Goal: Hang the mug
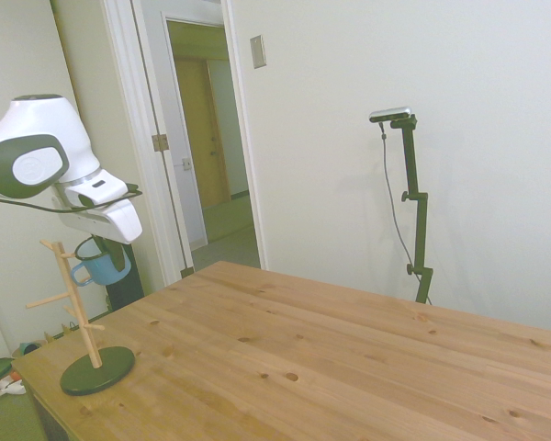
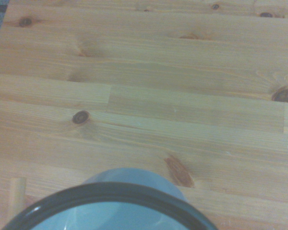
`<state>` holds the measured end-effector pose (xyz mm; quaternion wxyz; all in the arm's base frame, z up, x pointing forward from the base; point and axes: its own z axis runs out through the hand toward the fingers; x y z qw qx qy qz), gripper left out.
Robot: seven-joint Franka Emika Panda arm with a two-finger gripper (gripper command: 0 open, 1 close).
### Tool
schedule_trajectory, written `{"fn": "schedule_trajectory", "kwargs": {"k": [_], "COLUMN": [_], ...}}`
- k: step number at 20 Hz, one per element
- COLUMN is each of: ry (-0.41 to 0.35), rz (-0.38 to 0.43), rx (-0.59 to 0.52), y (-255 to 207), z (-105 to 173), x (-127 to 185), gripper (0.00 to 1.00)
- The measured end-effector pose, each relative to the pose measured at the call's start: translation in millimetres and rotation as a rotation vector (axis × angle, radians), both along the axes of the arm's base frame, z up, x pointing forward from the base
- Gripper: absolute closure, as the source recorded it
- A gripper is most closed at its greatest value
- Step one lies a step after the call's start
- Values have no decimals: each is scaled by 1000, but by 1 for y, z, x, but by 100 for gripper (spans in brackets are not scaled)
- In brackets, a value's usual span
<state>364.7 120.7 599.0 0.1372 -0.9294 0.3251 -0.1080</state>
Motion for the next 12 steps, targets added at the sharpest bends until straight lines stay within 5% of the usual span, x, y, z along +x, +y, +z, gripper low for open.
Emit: {"fn": "schedule_trajectory", "kwargs": {"k": [12], "ry": [-29], "rz": [-23], "rx": [21], "y": [-15], "z": [24], "x": [-2], "gripper": [100]}}
